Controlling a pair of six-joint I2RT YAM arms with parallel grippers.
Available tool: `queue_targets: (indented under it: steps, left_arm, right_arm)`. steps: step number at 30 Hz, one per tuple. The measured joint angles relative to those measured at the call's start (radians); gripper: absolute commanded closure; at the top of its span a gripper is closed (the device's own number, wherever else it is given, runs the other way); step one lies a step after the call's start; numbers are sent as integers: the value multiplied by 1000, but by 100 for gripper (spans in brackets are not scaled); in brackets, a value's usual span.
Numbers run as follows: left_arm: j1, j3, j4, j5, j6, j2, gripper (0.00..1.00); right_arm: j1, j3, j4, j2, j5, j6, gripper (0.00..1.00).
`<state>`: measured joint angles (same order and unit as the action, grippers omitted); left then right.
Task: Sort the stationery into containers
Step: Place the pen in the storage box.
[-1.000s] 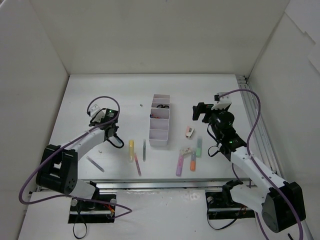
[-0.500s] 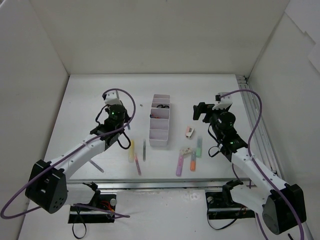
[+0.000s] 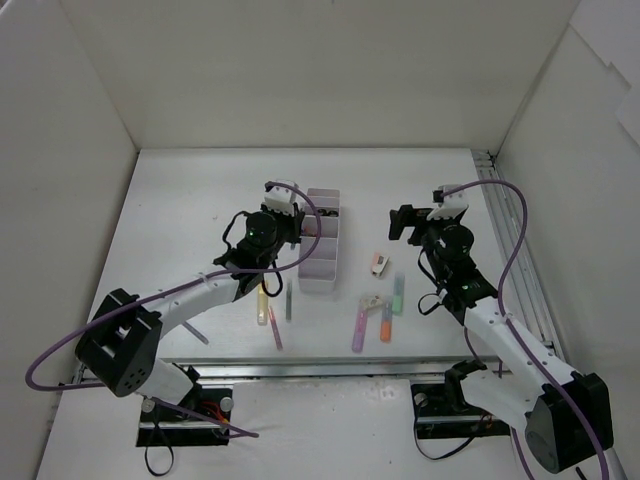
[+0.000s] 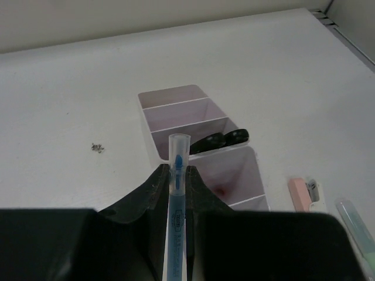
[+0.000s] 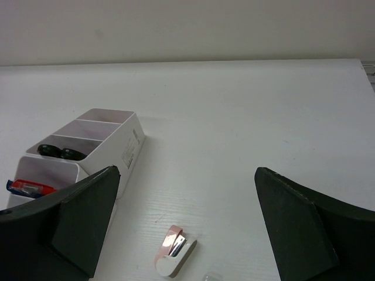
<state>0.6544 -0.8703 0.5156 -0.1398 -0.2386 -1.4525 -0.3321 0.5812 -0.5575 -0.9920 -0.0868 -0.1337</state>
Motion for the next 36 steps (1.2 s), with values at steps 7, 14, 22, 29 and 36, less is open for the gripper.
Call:
queue_targets:
  steps: [7, 14, 22, 29, 36]
  left_arm:
    - [0, 0, 161, 158, 84, -21, 100]
    - [1, 17, 258, 269, 105, -76, 100]
    - [15, 35, 386, 369, 108, -158, 100]
    - [22, 39, 434, 414, 113, -212, 100]
    - [32, 58, 435, 409, 126, -213, 64]
  right_arm:
    - [8, 0, 1, 3, -3, 6, 2]
    - [11, 0, 1, 3, -3, 8, 2]
    - [12, 0, 1, 3, -3, 11, 2]
    - [13, 0, 1, 3, -3, 19, 2]
    - [13, 0, 1, 3, -3, 27, 2]
